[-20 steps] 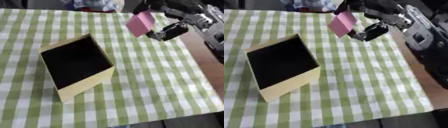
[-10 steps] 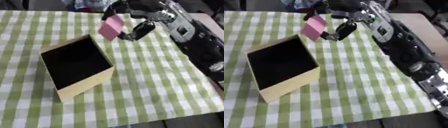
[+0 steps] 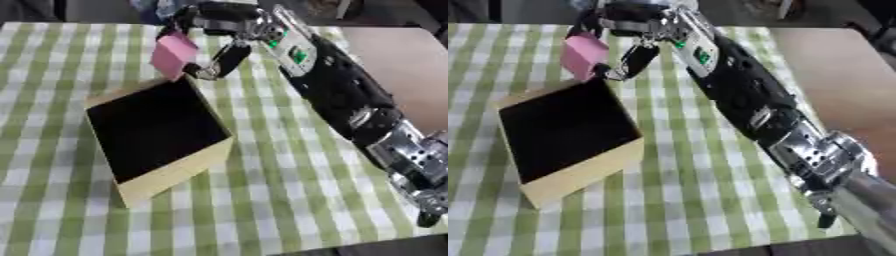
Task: Pick up objects on the table and place them in the box.
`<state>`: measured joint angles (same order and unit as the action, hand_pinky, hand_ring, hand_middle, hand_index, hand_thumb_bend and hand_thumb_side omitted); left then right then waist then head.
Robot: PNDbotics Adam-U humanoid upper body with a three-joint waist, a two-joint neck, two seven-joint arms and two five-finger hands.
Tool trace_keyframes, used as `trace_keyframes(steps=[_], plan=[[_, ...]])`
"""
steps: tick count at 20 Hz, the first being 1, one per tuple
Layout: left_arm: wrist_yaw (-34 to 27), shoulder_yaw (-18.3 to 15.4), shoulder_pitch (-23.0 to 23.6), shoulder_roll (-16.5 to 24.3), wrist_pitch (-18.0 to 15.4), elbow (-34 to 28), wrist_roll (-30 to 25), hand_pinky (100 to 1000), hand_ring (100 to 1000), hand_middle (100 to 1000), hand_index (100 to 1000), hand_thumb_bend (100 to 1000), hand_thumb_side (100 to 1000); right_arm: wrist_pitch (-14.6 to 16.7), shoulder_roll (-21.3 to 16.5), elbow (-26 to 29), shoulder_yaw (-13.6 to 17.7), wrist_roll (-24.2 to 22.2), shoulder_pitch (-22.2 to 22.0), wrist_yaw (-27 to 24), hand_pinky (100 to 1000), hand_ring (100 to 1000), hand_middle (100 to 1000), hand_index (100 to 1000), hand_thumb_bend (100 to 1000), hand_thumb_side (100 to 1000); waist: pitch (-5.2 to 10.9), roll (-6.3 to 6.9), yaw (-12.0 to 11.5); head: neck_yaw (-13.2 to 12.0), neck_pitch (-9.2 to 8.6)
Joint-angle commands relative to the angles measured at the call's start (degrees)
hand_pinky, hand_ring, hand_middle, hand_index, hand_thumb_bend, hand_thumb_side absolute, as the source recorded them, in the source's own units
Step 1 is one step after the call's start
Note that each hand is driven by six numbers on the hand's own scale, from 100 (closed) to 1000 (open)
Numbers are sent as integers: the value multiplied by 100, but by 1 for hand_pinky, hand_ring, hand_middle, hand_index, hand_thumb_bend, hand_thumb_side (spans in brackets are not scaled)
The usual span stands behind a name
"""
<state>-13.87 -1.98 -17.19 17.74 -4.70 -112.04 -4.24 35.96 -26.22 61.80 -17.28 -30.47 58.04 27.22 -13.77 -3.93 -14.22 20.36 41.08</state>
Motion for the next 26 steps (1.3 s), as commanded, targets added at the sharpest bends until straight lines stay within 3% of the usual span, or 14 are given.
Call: trace_keyframes(steps=[1,8,13,26], plan=[[-17,14,-83,32,-5,-95,-28,938,756,827,797,222,955,700,43,-219,82,-639,144,221,737,798,611,803,100,212,76,52,-15,32,-66],[1,-3,-78,22,-1,-94,-17,938,756,827,797,224,956,1062,167,-272,-105,-713,25,699,744,802,634,813,100,317,54,34,51,2,-63],[17,-13,-66,27,2,-92,-7,938,756,827,796,225,957,1302,155,-2,-276,-666,-53,817,747,804,643,815,100,337,52,11,116,-24,-56],[47,-39,-30,59,4,-87,26,936,756,827,796,226,955,1367,-225,1531,-711,-704,-205,60,750,803,645,812,100,300,111,-55,182,-106,-61]])
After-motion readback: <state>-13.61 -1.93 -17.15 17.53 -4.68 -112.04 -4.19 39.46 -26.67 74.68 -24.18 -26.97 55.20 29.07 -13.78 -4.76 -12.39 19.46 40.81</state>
